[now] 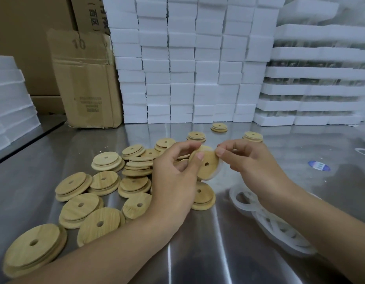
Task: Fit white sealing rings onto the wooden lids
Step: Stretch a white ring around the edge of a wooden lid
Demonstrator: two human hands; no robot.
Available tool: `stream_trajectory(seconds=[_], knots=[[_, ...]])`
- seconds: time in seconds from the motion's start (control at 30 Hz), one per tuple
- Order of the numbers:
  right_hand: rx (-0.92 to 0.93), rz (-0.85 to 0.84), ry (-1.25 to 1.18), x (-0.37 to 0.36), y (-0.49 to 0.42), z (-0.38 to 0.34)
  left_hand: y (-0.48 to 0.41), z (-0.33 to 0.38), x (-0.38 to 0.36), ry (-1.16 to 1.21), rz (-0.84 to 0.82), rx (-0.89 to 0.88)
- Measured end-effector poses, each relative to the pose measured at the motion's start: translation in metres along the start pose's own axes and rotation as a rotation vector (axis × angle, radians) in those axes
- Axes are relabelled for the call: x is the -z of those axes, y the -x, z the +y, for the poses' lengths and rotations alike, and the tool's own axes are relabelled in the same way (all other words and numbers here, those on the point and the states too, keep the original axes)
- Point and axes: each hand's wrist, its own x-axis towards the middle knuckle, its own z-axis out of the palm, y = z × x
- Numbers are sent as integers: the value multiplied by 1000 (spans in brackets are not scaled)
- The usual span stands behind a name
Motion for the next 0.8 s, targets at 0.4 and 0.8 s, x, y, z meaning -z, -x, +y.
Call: stream_trajectory(seconds=[0.4, 0.8], knots=[[-7, -36, -78, 0, 4, -1, -1, 1, 2, 12, 24, -2], [16, -90, -176, 0, 4, -1, 0, 0, 1, -23, -103, -36]])
